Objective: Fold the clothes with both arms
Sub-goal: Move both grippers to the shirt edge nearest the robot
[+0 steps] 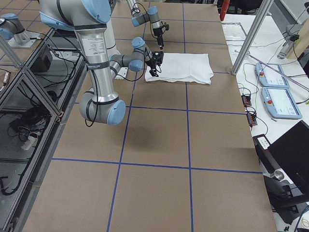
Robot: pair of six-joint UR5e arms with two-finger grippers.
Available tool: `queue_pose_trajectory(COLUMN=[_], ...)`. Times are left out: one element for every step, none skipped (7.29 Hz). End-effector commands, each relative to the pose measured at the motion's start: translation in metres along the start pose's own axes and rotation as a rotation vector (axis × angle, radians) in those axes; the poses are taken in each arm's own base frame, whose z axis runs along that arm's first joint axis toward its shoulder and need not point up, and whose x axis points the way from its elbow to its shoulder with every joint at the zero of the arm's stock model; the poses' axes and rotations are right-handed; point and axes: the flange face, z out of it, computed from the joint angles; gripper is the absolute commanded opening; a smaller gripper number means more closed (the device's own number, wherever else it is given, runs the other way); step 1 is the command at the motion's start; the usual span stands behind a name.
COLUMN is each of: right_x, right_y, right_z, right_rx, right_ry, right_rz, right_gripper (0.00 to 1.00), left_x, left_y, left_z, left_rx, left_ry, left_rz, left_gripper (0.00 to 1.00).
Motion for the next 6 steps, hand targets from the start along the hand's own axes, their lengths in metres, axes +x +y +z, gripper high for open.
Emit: queue_pose_trajectory(right_x=[-0.003, -0.003, -0.003, -0.003, -0.003, -0.003], right_y=[0.004, 0.004, 0.004, 0.004, 0.004, 0.004], right_z=[-0.001, -0.001, -0.001, -0.001, -0.001, -0.001], right_rx=[-0.001, -0.003, -0.003, -0.003, -0.003, -0.003], right_ry=[-0.005, -0.005, -0.005, -0.005, -0.005, -0.005], right_rz=[0.001, 0.001, 0.001, 0.001, 0.001, 0.001], right_gripper=[1.0, 1.0, 1.0, 1.0, 1.0, 1.0], left_x=[0.017, 0.025, 0.032, 0.043, 0.047, 0.046], left_y=[0.03, 0.036, 0.044, 0.048, 0.05, 0.052], left_z=[0.009, 0.006, 0.002, 0.0, 0.002, 0.003], left_rx=[-0.033, -0.044, -0.06, -0.071, -0.076, -0.082], left_ry=[-0.007, 0.006, -0.003, -0.007, -0.011, -0.024], left_rz=[-0.016, -0.011, -0.005, -0.001, 0.001, 0.002], left_gripper=[1.0, 1.0, 1.0, 0.88, 0.63, 0.6])
